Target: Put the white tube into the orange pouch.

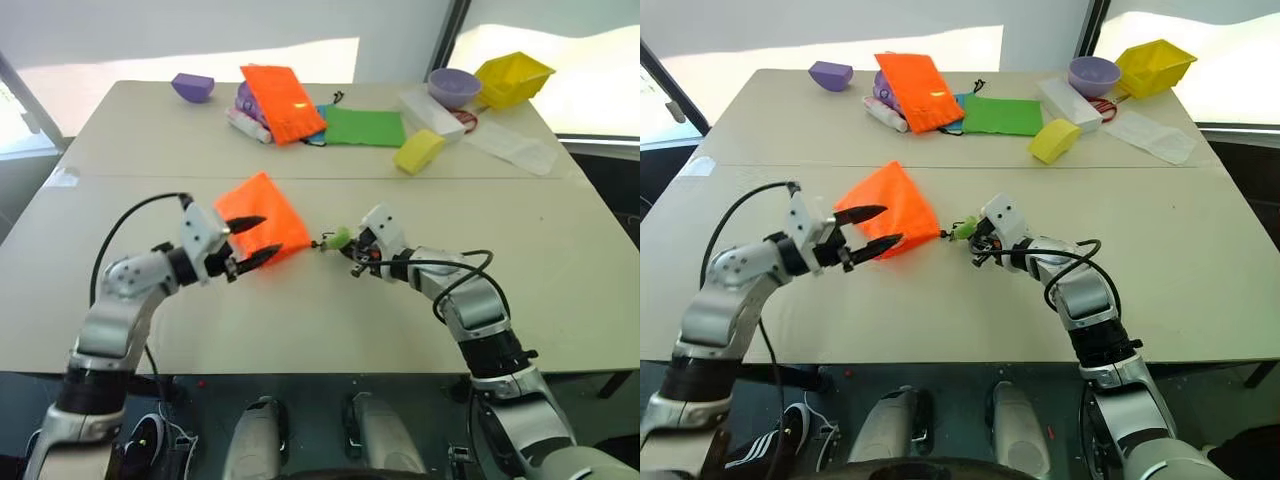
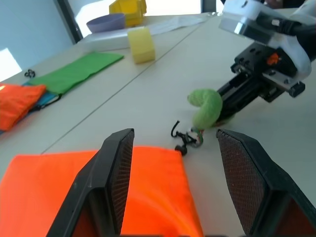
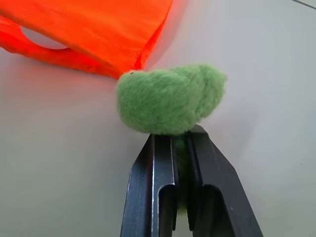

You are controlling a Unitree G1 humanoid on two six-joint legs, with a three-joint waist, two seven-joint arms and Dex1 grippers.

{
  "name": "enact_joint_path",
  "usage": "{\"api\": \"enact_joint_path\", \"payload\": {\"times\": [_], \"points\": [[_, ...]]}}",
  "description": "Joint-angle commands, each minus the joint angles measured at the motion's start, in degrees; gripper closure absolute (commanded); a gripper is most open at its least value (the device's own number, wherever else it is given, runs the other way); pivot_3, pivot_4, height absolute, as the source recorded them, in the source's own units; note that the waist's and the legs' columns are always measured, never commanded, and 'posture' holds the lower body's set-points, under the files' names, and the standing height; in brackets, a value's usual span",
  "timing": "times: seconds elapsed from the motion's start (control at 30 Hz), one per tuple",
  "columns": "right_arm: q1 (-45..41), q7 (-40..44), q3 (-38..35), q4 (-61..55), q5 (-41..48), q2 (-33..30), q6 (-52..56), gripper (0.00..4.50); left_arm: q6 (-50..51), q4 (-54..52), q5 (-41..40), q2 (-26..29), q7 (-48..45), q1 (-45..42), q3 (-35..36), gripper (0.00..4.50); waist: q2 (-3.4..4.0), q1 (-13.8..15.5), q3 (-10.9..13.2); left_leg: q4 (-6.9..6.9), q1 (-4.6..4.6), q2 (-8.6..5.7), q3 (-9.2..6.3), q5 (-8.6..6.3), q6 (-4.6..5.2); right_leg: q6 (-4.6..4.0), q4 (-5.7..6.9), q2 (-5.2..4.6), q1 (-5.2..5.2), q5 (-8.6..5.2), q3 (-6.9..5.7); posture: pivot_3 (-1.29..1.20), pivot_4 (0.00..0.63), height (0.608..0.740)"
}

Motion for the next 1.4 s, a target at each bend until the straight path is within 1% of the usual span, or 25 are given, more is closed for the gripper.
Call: {"api": "enact_joint_path", "payload": {"times": [0.03, 0.17, 0.2, 0.3, 0.4, 0.5, 0.6, 0.7, 0.83, 0.9, 1.03, 1.1, 1.27, 1.4], "points": [[-1.34, -1.11, -0.88, -0.08, -0.43, 0.32, -2.37, 4.50, -0.29, 6.97, 3.54, -1.44, -0.88, -6.22, -3.89, 1.64, 0.00, -0.09, 0.00, 0.02, 0.00, -0.07, 0.01, 0.00, 0.00, 0.01, 0.00, 0.05, 0.00, 0.00, -0.01, 0.00, 0.150, 0.740], [-1.34, -2.01, -0.80, 0.38, -0.76, 0.31, -3.18, 4.50, -1.71, 14.63, 4.98, -3.86, -3.47, -12.31, -6.48, 1.64, 0.00, -0.32, 0.00, 0.01, 0.01, -0.04, 0.00, 0.00, 0.01, 0.06, 0.00, 0.10, 0.00, 0.01, 0.02, 0.00, 0.150, 0.740], [-1.40, -2.31, -0.75, 0.61, -0.79, 0.51, -3.39, 4.50, -0.17, 16.60, 5.18, -3.98, -5.01, -13.61, -7.51, 1.64, 0.00, -0.38, 0.00, 0.00, -0.03, -0.02, 0.00, 0.00, 0.01, 0.09, 0.02, 0.13, -0.05, 0.02, 0.01, 0.00, 0.150, 0.740], [-1.72, -3.11, -0.45, 1.44, -1.27, 0.95, -4.32, 4.50, -1.34, 24.58, 7.54, -3.87, -12.84, -18.43, -12.34, 1.64, 0.00, -0.23, 0.00, -0.01, -0.05, 0.01, 0.01, 0.00, 0.01, 0.16, 0.05, 0.22, -0.08, 0.06, 0.00, 0.00, 0.150, 0.740], [-2.00, -3.92, -0.32, 2.16, -1.74, 1.38, -5.39, 4.50, -3.22, 34.50, 9.73, -4.25, -18.11, -24.23, -14.43, 1.64, 0.00, -0.18, 0.00, 0.01, -0.07, 0.08, -0.01, 0.00, 0.01, 0.14, 0.03, 0.40, -0.08, 0.05, 0.05, 0.00, 0.150, 0.740], [-1.87, -4.94, -0.56, 2.23, -1.93, 2.25, -5.92, 4.50, -6.41, 43.64, 11.67, -5.53, -20.76, -29.12, -15.21, 1.64, 0.00, -0.17, 0.00, 0.05, -0.11, 0.14, -0.06, 0.01, 0.01, 0.12, 0.04, 0.50, -0.11, 0.06, 0.07, 0.00, 0.150, 0.740], [-2.01, -5.61, -0.34, 2.51, -2.37, 2.81, -6.52, 4.50, -11.78, 52.24, 14.21, -7.61, -23.18, -33.65, -16.22, 1.64, 0.00, -0.15, 0.00, 0.05, -0.12, 0.15, -0.08, 0.01, 0.01, 0.13, 0.05, 0.53, -0.11, 0.05, 0.07, 0.00, 0.150, 0.740], [-2.22, -6.01, -0.25, 2.73, -2.54, 3.21, -6.73, 4.50, -15.46, 58.67, 16.03, -8.93, -24.30, -36.78, -15.97, 1.64, 0.00, -0.25, 0.00, 0.05, -0.18, 0.15, -0.07, 0.00, 0.01, 0.13, 0.02, 0.53, -0.15, 0.05, 0.07, 0.00, 0.150, 0.740], [-2.30, -6.53, -0.07, 3.04, -3.14, 3.49, -7.46, 4.50, -17.75, 67.10, 17.88, -10.40, -25.49, -41.00, -15.22, 1.64, 0.00, -0.18, 0.00, 0.05, -0.28, 0.16, -0.10, 0.00, 0.01, 0.13, 0.03, 0.55, -0.22, 0.05, 0.06, 0.00, 0.150, 0.740], [-2.12, -6.90, -0.20, 2.92, -3.30, 3.78, -7.45, 4.50, -16.45, 70.11, 19.08, -10.83, -27.72, -42.37, -15.83, 1.64, 0.00, -0.23, 0.00, 0.05, -0.28, 0.16, -0.11, 0.00, 0.01, 0.14, 0.03, 0.56, -0.22, 0.05, 0.06, 0.00, 0.150, 0.740], [-1.84, -7.35, -0.11, 2.48, -3.55, 4.03, -7.42, 4.50, -17.81, 73.75, 22.60, -13.33, -22.62, -43.99, -16.36, 1.64, -0.01, -0.04, -0.01, 0.06, -0.27, 0.16, -0.12, 0.00, 0.01, 0.14, 0.04, 0.56, -0.21, 0.06, 0.06, 0.00, 0.150, 0.740], [-1.98, -7.57, -0.14, 2.50, -3.60, 4.23, -7.39, 4.50, -19.12, 74.49, 24.13, -13.89, -21.92, -44.23, -16.72, 1.64, -0.01, -0.12, -0.01, 0.07, -0.27, 0.16, -0.14, 0.00, 0.01, 0.14, 0.04, 0.56, -0.20, 0.06, 0.06, 0.00, 0.150, 0.740], [-1.85, -7.72, 0.07, 2.06, -3.73, 4.29, -7.32, 4.50, -18.15, 75.88, 25.70, -14.93, -20.47, -44.51, -15.95, 1.64, -0.01, -0.26, -0.01, 0.08, -0.25, 0.16, -0.14, 0.00, 0.01, 0.14, 0.07, 0.56, -0.20, 0.06, 0.06, 0.00, 0.150, 0.740], [-1.89, -7.91, -0.28, 2.48, -4.05, 4.00, -7.57, 4.50, -18.45, 75.68, 26.56, -15.11, -22.19, -43.50, -16.19, 1.64, -0.01, -0.22, -0.01, 0.08, -0.22, 0.16, -0.16, 0.01, 0.01, 0.14, 0.14, 0.57, -0.20, 0.06, 0.06, 0.00, 0.150, 0.740]]}}
